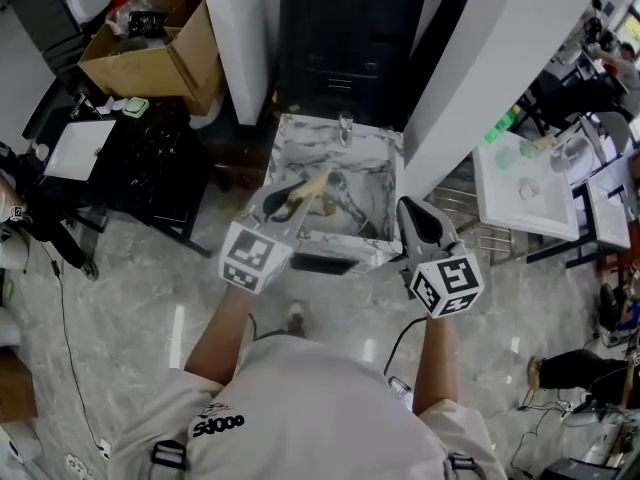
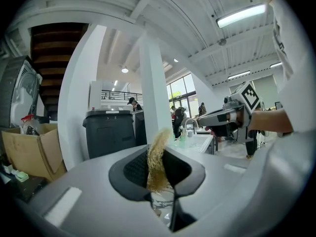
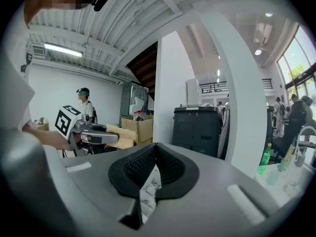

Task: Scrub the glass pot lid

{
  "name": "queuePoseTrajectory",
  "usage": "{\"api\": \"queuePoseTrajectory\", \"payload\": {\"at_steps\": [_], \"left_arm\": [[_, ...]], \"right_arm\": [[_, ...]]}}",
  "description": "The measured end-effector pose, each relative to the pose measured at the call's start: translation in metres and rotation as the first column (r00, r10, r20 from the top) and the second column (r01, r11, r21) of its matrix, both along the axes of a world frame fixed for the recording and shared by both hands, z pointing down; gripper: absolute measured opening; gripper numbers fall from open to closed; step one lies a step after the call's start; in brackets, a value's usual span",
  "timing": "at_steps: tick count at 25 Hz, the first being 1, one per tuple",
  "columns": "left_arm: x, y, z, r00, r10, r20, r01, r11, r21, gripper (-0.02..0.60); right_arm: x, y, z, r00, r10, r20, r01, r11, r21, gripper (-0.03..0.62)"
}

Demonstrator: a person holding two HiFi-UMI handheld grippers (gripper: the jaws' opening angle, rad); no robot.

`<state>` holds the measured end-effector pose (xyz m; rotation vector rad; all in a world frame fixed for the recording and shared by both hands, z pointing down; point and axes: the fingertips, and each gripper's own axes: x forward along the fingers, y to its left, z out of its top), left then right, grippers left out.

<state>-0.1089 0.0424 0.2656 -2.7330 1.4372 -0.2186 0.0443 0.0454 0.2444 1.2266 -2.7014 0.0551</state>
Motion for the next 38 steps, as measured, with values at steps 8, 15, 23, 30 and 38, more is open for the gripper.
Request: {"api": "queuePoseTrajectory", "payload": {"at_steps": [8,15,23,30,38], "left_arm": [[-0.015,-0.028,0.016,1.000,0.008,-0.005,-0.008,1.000,-0.020,0.055],[-0.023,-0.048,0.023,0.999,0.037,-0.005,-0.037,0.999,-0.032,0.055],[-0.032,-0.067,0.030,0.998,0.066,-0.011,-0.066,0.996,-0.052,0.055],[-0.032,-0.079,0.040,0.998,0.062,-0.004,-0.062,0.995,-0.083,0.055],[-0.019,-0.108,0.046,1.000,-0.008,0.015,0.009,0.994,-0.106,0.055]], "right_arm": [[-0.021,-0.025,0.012,1.000,-0.014,-0.007,0.014,1.000,-0.010,0.003],[-0.036,-0.042,0.024,0.999,-0.011,-0.034,0.010,1.000,-0.028,0.003],[-0.044,-0.054,0.023,1.000,0.008,0.004,-0.008,1.000,-0.020,0.005],[-0.037,-0.071,0.031,1.000,0.024,0.007,-0.023,0.999,-0.046,0.005],[-0.014,-0.108,0.045,1.000,-0.010,-0.027,0.007,0.996,-0.086,0.003]]}}
